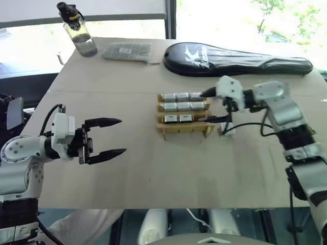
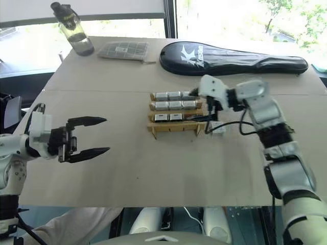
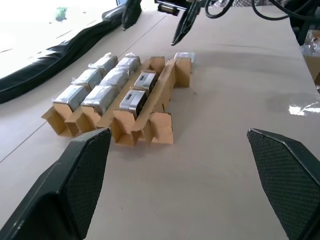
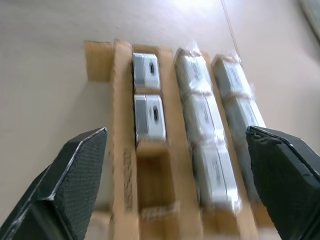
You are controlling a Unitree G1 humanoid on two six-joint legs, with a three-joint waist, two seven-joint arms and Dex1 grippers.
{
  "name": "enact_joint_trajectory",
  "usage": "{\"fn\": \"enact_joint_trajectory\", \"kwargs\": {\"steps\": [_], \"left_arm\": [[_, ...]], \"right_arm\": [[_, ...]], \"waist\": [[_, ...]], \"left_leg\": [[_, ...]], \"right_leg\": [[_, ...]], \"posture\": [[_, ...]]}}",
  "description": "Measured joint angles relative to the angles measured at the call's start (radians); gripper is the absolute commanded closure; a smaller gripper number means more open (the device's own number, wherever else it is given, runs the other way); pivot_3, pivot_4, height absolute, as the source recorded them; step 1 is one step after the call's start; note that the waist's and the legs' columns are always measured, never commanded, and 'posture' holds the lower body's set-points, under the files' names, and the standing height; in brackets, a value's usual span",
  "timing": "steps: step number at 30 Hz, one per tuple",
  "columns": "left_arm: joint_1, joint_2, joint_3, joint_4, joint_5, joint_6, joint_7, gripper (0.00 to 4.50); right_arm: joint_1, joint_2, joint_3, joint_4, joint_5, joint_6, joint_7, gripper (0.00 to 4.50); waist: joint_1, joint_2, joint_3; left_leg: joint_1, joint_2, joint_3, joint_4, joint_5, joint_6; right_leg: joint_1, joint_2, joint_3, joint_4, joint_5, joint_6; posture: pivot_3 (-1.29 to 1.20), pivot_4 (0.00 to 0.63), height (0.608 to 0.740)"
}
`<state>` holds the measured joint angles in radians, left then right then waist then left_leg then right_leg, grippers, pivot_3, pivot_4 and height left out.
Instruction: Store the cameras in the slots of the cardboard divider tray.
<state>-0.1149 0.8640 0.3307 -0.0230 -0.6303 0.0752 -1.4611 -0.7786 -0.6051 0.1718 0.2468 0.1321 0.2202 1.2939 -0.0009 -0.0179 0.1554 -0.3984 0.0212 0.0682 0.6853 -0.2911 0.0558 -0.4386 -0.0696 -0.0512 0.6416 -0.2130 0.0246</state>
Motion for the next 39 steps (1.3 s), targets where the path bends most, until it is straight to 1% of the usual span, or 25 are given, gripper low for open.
{"fn": "enact_joint_trajectory", "kwargs": {"steps": [4,6,8,11,14,15,17,18,23,27,32,39], "left_arm": [[-0.042,-0.002,-0.034,-0.005,-0.001,0.013,-0.012,0.00],[-0.072,-0.003,-0.051,-0.004,-0.001,0.021,-0.020,0.00],[-0.094,-0.005,-0.068,-0.003,-0.001,0.026,-0.023,0.00],[-0.123,-0.010,-0.085,0.003,-0.001,0.028,-0.031,0.00],[-0.135,-0.015,-0.104,0.015,-0.001,0.028,-0.043,0.00],[-0.148,-0.018,-0.109,0.028,-0.001,0.029,-0.051,0.00],[-0.162,-0.019,-0.113,0.041,0.000,0.029,-0.059,0.00],[-0.171,-0.019,-0.119,0.047,0.001,0.028,-0.065,0.00],[-0.212,-0.019,-0.140,0.075,0.002,0.028,-0.087,0.00],[-0.237,-0.019,-0.145,0.081,0.002,0.029,-0.102,0.00],[-0.260,-0.019,-0.147,0.084,0.002,0.046,-0.115,0.00],[-0.284,-0.019,-0.154,0.105,0.005,0.055,-0.136,0.00]], "right_arm": [[0.147,-0.027,-0.071,-0.108,0.000,0.092,-0.130,0.09],[0.252,-0.022,-0.117,-0.232,0.010,0.180,-0.223,0.09],[0.335,0.008,-0.161,-0.345,0.027,0.279,-0.315,0.09],[0.472,0.090,-0.184,-0.558,0.039,0.450,-0.477,0.09],[0.533,0.162,-0.179,-0.661,0.032,0.544,-0.604,0.09],[0.572,0.233,-0.181,-0.711,-0.006,0.564,-0.714,0.09],[0.603,0.285,-0.160,-0.737,-0.038,0.571,-0.801,0.09],[0.619,0.317,-0.145,-0.747,-0.069,0.573,-0.869,0.09],[0.664,0.429,-0.129,-0.780,-0.142,0.584,-1.055,0.09],[0.702,0.483,-0.105,-0.778,-0.168,0.582,-1.129,0.09],[0.725,0.530,-0.071,-0.747,-0.175,0.556,-1.178,0.09],[0.723,0.564,-0.066,-0.685,-0.186,0.497,-1.230,0.09]], "waist": [[-0.006,0.000,0.000],[-0.010,0.000,0.000],[-0.012,0.000,0.000],[-0.012,0.000,0.000],[-0.011,0.000,0.000],[-0.010,-0.003,-0.002],[-0.010,-0.003,-0.002],[-0.009,-0.003,-0.002],[-0.011,-0.003,-0.002],[-0.012,-0.003,-0.002],[-0.013,-0.003,-0.002],[-0.013,-0.003,-0.002]], "left_leg": [[0.002,0.001,0.000,0.000,0.000,0.000],[0.002,0.002,0.000,0.000,0.000,0.000],[0.002,0.003,0.000,0.000,0.000,-0.001],[0.003,0.003,0.001,0.000,0.000,-0.001],[0.003,0.002,0.003,0.001,0.000,-0.001],[0.003,0.002,0.002,0.001,0.000,-0.001],[0.003,0.002,0.002,0.001,0.000,-0.001],[0.003,0.001,0.003,0.001,0.000,-0.001],[0.003,0.001,0.003,0.001,0.001,-0.001],[0.003,0.002,0.002,0.001,0.001,-0.001],[0.003,0.002,0.003,0.001,0.001,-0.001],[0.003,0.002,0.003,0.001,0.001,-0.001]], "right_leg": [[0.000,0.004,0.000,0.002,0.000,0.000],[0.000,0.006,0.001,0.003,0.000,0.000],[0.000,0.006,0.002,0.003,0.000,0.000],[0.000,0.007,0.002,0.003,0.000,0.000],[0.000,0.007,0.005,0.002,0.000,0.000],[0.000,0.007,0.005,0.002,0.000,0.000],[0.000,0.008,0.005,0.002,0.000,0.000],[0.000,0.008,0.006,0.002,0.000,0.000],[0.000,0.008,0.006,0.002,0.000,0.000],[-0.001,0.009,0.007,0.002,0.000,0.000],[-0.001,0.010,0.008,0.002,-0.001,0.000],[-0.001,0.011,0.008,0.002,-0.001,0.000]], "posture": [[0.00,0.150,0.740],[0.00,0.150,0.740],[0.00,0.150,0.740],[0.00,0.150,0.740],[0.00,0.150,0.740],[0.00,0.150,0.740],[0.00,0.150,0.740],[0.00,0.150,0.740],[0.00,0.150,0.740],[0.00,0.150,0.740],[0.00,0.150,0.740],[0.00,0.150,0.740]]}}
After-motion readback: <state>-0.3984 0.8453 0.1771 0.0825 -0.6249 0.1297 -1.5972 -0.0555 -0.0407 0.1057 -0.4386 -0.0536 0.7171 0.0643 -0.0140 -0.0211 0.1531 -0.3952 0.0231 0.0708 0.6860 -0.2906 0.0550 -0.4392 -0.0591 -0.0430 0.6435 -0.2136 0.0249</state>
